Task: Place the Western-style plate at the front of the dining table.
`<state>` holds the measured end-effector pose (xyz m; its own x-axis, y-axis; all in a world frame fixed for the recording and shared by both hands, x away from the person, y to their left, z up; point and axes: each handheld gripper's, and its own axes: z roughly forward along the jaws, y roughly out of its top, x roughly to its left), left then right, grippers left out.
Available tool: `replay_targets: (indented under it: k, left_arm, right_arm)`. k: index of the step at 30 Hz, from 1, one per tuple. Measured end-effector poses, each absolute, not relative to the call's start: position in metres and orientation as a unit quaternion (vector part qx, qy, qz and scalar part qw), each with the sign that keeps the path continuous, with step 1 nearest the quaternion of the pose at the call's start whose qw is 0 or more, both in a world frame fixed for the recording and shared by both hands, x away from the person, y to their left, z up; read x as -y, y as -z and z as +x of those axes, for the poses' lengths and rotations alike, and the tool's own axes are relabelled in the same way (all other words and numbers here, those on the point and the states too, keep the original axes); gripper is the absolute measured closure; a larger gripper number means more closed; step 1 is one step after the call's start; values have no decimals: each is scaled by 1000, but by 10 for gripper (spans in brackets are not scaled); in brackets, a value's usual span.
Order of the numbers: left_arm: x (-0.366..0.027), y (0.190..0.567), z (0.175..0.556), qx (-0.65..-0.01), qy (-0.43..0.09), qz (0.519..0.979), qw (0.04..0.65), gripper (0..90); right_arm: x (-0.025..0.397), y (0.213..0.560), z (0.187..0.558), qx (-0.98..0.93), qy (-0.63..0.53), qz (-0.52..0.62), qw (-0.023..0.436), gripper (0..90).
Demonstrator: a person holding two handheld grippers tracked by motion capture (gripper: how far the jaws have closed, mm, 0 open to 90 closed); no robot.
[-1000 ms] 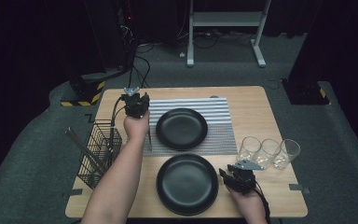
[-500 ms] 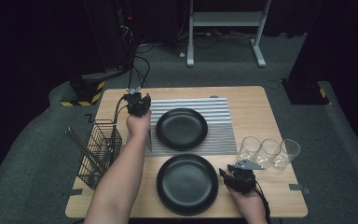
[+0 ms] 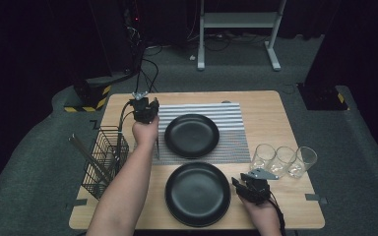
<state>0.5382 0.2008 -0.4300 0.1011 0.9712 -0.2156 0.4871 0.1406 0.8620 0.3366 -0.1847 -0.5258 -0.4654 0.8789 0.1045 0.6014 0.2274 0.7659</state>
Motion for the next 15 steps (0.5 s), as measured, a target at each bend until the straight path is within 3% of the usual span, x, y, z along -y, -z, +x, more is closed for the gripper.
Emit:
replay_targets:
  k: [15]
  left_arm:
    - [-207, 431, 542, -614, -260, 606, 435, 832]
  right_arm:
    - [185, 526, 336, -760, -392, 485, 182, 572]
